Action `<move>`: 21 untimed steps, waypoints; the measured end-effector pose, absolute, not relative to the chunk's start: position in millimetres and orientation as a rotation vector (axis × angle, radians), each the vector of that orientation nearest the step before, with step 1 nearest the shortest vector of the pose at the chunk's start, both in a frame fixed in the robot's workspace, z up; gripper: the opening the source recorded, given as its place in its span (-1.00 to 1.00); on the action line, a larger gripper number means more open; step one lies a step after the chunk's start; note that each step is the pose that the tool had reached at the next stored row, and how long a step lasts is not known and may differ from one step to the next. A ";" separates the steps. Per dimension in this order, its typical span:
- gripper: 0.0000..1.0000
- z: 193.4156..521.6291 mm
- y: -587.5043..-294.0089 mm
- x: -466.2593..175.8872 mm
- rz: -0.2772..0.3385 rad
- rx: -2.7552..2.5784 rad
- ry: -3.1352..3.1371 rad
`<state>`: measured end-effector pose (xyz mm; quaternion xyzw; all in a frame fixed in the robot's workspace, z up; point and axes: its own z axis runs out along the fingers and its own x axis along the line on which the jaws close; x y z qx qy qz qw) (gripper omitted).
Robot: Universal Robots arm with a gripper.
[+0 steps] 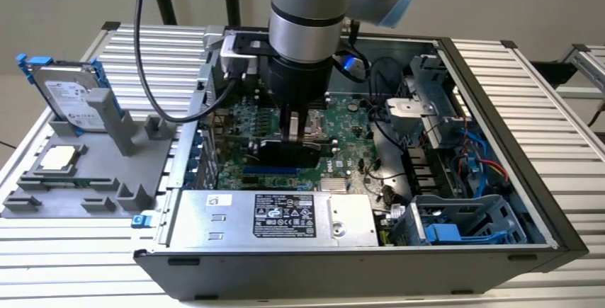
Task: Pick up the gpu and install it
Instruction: 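Insert the gpu into the slot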
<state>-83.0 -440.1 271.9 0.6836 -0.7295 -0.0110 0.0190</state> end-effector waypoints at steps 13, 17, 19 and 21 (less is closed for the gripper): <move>-1.00 262.5 -440.0 -87.2 -0.031 2.124 -2.266; -1.00 261.3 -439.5 -88.0 -0.030 2.124 -2.266; -1.00 260.8 -439.1 -88.2 -0.031 2.124 -2.266; -1.00 260.5 -438.9 -88.2 -0.031 2.124 -2.266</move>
